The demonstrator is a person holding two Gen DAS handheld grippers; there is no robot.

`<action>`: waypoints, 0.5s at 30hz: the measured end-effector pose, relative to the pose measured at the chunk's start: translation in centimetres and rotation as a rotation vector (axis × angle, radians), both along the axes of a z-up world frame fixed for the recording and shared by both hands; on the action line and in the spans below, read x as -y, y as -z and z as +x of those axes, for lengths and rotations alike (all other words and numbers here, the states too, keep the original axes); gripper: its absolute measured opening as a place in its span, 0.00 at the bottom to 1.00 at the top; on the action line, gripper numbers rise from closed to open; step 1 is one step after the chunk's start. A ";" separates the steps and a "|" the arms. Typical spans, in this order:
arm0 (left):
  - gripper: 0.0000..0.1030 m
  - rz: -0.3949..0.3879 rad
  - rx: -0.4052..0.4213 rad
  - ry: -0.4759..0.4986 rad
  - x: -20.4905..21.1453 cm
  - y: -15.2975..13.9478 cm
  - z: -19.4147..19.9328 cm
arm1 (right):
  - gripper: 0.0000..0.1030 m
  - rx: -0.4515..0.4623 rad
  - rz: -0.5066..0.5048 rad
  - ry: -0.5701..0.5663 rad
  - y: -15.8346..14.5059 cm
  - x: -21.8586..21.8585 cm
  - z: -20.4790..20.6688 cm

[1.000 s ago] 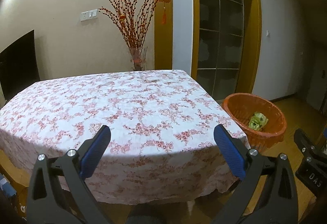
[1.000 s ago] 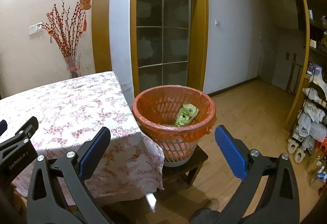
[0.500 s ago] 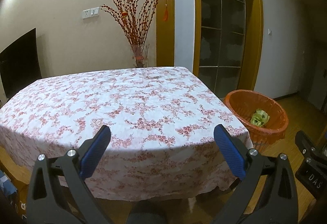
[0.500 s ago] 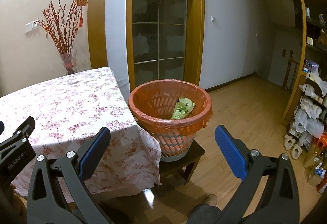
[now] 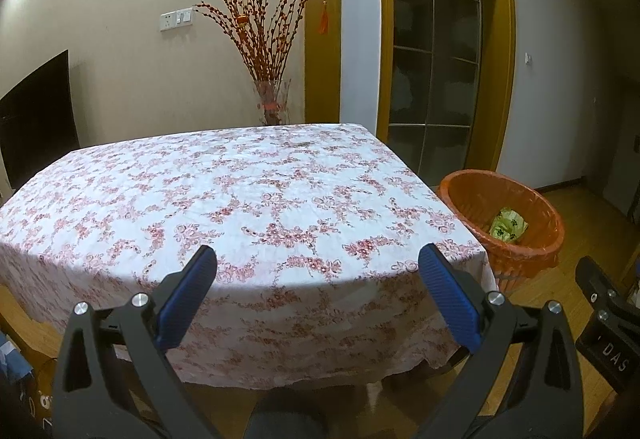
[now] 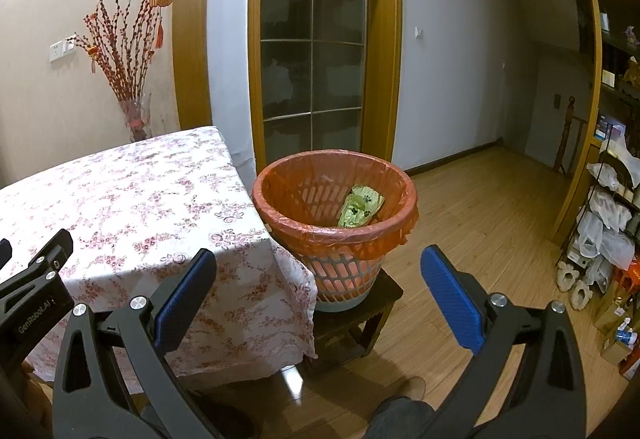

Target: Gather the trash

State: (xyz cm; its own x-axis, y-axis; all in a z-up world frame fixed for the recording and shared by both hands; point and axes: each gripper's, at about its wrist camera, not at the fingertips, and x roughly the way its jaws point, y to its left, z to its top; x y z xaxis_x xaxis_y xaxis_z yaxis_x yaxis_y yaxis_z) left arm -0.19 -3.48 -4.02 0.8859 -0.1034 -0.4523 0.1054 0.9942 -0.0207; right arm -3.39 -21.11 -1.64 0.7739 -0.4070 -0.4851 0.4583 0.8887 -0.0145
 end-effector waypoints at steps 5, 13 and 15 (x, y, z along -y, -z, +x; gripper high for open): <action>0.96 0.000 0.000 0.000 -0.1 0.0 0.0 | 0.98 -0.004 0.000 -0.008 0.1 0.0 0.0; 0.96 0.000 -0.001 -0.006 -0.1 0.0 0.0 | 0.98 -0.010 0.003 -0.012 0.2 0.1 0.1; 0.96 -0.002 -0.001 -0.010 -0.1 -0.1 0.0 | 0.98 -0.011 0.004 -0.013 0.2 0.2 0.1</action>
State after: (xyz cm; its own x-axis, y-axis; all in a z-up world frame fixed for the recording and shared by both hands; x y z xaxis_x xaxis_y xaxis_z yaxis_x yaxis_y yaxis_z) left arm -0.16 -3.36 -3.96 0.8863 -0.0954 -0.4531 0.0955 0.9952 -0.0229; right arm -3.25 -21.36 -1.86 0.7737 -0.3950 -0.4953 0.4464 0.8947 -0.0163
